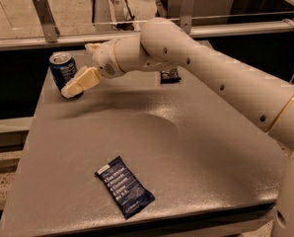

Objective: Pick pepsi can

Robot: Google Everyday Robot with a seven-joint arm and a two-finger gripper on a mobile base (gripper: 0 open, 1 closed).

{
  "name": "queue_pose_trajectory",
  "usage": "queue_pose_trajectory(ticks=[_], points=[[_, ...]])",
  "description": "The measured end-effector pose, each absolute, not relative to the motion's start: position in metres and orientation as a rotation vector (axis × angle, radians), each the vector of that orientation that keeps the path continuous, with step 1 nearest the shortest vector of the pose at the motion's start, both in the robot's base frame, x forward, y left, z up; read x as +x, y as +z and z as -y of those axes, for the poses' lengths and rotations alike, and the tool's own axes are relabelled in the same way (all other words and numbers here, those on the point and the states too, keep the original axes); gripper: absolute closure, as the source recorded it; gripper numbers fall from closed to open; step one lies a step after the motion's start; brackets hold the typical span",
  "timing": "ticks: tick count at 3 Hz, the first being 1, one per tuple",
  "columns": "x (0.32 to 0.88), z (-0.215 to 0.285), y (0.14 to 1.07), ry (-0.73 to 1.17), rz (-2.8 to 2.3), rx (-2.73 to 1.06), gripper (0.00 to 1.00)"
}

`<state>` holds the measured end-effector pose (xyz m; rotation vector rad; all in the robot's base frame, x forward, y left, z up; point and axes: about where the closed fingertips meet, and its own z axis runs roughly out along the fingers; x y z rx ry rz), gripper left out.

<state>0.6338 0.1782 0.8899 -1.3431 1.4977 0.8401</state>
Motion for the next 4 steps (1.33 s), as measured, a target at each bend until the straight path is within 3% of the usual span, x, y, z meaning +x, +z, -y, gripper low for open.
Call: queue_pose_trajectory(ticks=[1,2,4], points=[[0.631,-0.19,0.883,0.878,-1.504,-1.35,0.0],[0.628,-0.201,0.881,0.936,-1.523,-1.347,0.18],[0.63,-0.197,0.886,0.997,-1.556,-1.278,0.64]])
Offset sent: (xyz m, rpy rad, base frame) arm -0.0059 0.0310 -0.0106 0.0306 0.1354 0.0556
